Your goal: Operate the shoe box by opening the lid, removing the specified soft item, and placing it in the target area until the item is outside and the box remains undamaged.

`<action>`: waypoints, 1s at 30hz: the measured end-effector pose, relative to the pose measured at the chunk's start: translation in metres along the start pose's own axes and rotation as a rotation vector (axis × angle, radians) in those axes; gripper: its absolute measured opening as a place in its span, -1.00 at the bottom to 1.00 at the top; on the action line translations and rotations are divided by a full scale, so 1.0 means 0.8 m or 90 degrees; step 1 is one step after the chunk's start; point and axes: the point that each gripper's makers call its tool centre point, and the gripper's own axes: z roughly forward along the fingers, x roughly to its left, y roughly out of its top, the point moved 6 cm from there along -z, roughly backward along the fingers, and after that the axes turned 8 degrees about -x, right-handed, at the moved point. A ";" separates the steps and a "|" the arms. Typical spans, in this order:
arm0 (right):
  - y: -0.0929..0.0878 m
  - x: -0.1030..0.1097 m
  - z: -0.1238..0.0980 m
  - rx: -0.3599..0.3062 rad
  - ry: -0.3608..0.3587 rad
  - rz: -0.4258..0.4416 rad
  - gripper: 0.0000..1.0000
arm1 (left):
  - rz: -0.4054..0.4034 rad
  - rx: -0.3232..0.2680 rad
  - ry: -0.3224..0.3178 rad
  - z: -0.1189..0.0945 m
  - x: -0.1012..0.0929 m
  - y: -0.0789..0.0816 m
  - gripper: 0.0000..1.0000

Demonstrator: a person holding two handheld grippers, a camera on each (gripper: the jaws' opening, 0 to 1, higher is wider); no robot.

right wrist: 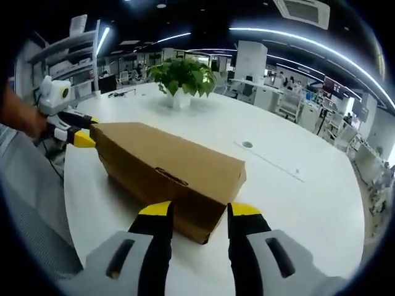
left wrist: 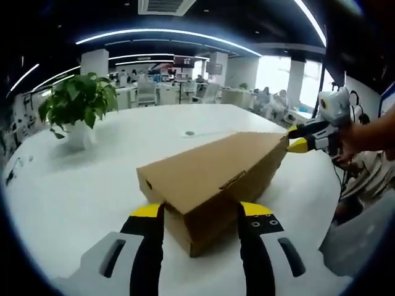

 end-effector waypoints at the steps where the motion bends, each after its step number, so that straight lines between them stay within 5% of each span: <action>1: 0.001 0.000 0.000 -0.001 0.000 -0.001 -0.37 | 0.000 0.001 0.000 0.000 0.000 0.001 -0.04; 30: 0.070 -0.021 0.007 -0.082 -0.001 0.026 -0.37 | -0.044 -0.069 0.020 0.002 0.022 0.065 0.02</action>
